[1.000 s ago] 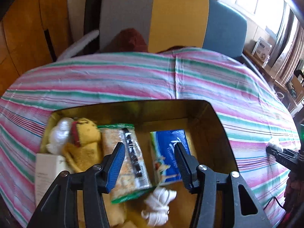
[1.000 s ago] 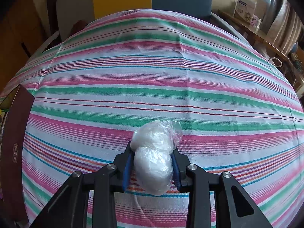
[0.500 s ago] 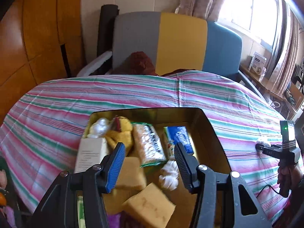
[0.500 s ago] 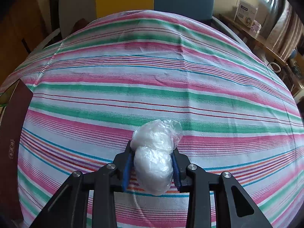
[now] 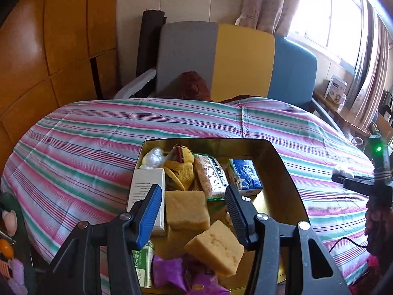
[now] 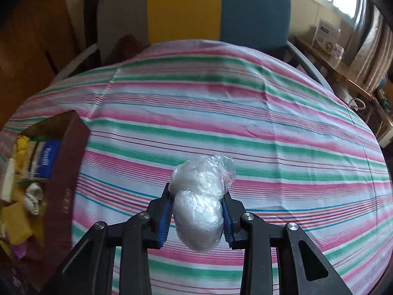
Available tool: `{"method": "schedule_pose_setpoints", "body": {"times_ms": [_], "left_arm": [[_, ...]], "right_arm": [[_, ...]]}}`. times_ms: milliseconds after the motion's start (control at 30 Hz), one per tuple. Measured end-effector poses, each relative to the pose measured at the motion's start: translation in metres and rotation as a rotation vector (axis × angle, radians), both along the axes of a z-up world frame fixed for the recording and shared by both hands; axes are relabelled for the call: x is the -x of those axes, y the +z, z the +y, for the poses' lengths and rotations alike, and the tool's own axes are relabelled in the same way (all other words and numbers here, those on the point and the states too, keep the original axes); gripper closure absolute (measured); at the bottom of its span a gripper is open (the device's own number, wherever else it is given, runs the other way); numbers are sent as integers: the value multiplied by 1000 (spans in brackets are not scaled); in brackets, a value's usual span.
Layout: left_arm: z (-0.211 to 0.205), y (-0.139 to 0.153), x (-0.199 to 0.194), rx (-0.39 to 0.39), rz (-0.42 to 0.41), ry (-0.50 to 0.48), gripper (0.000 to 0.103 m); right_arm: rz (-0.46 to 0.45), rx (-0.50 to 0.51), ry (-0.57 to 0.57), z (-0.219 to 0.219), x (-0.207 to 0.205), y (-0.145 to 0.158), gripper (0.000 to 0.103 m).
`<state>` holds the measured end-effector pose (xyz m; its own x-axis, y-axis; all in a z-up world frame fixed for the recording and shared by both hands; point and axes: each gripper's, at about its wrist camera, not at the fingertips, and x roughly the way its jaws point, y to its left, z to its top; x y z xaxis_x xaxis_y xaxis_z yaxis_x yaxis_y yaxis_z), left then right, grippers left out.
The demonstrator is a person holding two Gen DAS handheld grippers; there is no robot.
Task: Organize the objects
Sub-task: 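Carry the plastic-wrapped ball into the tray and open the right tool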
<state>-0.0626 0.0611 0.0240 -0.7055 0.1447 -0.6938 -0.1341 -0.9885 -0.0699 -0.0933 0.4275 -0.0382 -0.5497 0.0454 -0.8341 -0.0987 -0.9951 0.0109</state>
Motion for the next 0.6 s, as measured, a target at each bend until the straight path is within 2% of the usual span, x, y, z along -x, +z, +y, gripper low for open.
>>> {"method": "schedule_pose_setpoints", "body": {"times_ms": [133, 267, 433, 600], "left_arm": [[-8, 1, -5, -7, 4, 5, 48], [-16, 2, -10, -12, 7, 14, 48], [-30, 1, -14, -18, 10, 32, 48], [-45, -1, -17, -24, 5, 54, 48]], "right_arm": [[72, 41, 118, -64, -11, 31, 68], [94, 73, 228, -125, -21, 41, 68], [57, 51, 302, -180, -21, 25, 67], [14, 1, 304, -206, -10, 2, 66]]}}
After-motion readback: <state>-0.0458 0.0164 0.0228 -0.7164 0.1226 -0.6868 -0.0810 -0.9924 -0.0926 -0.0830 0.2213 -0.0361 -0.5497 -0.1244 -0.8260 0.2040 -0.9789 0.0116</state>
